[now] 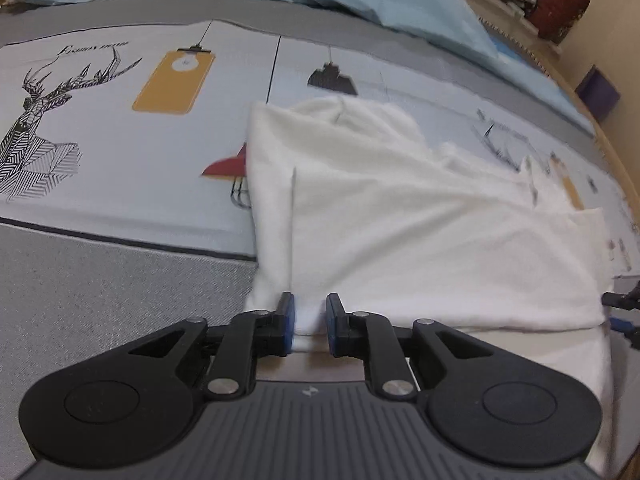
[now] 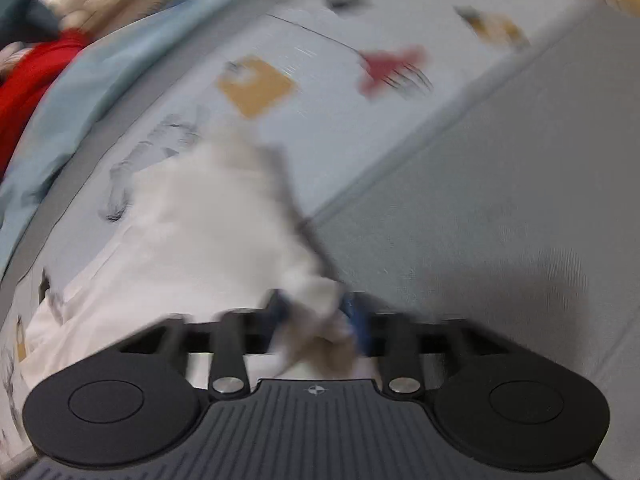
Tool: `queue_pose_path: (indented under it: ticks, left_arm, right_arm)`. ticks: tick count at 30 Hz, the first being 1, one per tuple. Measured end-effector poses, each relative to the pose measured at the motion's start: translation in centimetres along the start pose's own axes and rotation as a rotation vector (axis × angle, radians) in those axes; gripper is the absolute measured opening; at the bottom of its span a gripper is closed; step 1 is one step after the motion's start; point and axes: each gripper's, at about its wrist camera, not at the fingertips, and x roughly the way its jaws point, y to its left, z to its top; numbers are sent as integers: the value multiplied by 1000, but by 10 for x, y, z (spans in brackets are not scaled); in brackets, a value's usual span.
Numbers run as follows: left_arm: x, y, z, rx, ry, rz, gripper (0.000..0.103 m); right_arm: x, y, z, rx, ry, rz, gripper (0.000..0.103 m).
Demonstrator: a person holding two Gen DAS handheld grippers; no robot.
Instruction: Fold small clothes
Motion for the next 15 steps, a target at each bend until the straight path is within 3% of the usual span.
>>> queue_pose_path:
  ticks: [3, 6, 8, 10, 13, 15]
  left_arm:
    - [-9, -4, 5, 22, -50, -26, 20]
    - [8, -6, -3, 72, 51, 60, 22]
    - [-2, -12, -4, 100, 28, 73, 22]
    - [-25, -21, -5, 143, -34, 68, 24]
    - [-68, -32, -13, 194, -139, 42, 37]
    - [-95, -35, -24, 200, -175, 49, 39]
  right_arm:
    - [-11, 10, 5, -86, -88, -12, 45]
    - [-1, -2, 6, -63, -28, -39, 49]
    - [-9, -7, 3, -11, -25, -25, 49]
    - [-29, 2, 1, -54, -81, -29, 49]
    - [-73, 18, -7, -212, -189, 28, 48]
    - [-101, 27, -16, -312, -250, 37, 47]
